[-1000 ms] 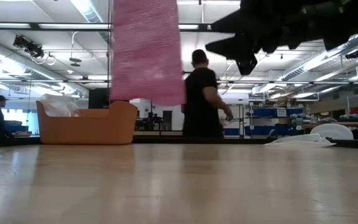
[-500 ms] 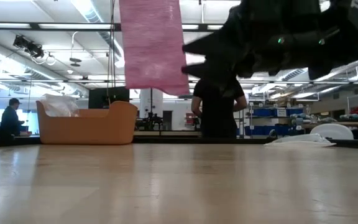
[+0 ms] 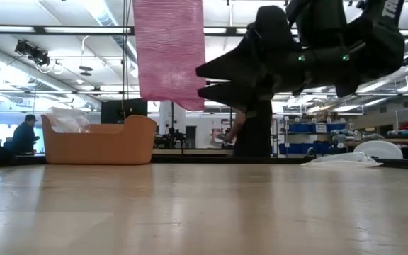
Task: Roll bandage
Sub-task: Roll the pink bandage
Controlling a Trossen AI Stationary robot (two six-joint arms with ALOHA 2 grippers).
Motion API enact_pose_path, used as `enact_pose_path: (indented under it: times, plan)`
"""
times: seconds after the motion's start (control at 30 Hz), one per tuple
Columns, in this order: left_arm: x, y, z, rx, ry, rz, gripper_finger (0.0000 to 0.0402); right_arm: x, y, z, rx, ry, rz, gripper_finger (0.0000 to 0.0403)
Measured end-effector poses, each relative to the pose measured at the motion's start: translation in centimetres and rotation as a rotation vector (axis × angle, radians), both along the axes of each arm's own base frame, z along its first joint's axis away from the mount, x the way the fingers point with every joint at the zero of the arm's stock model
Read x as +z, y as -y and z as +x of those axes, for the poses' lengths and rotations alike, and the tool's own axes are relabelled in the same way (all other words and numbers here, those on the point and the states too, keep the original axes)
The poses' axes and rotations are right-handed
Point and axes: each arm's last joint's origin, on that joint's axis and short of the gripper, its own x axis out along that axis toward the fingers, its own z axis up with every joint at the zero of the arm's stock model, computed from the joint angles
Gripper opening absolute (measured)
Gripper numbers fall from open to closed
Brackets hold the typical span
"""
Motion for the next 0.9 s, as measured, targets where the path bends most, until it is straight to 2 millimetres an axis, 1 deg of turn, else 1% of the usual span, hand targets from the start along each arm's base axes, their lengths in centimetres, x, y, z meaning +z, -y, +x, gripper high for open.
enact_pose_path:
  times: [0.23,0.47,0.77,0.9]
  plan:
    - [0.0,0.0,0.0,0.0,-0.003,0.003,0.0001,0.4,-1.0,-0.8,-0.044,-0.103,-0.047,0.0269]
    - [-0.3,0.0,0.0,0.0,-0.024,0.017,0.0001,1.1,-1.1,-1.2,-0.048,-0.123,-0.054,0.027]
    - [-0.2,0.0,0.0,0.001,-0.02,0.014,0.0001,1.3,-1.1,-1.0,-0.035,-0.09,-0.041,0.027]
    - [-0.2,-0.1,0.1,0.006,-0.017,0.011,0.0001,1.8,-1.2,-0.8,-0.018,-0.063,-0.033,0.027]
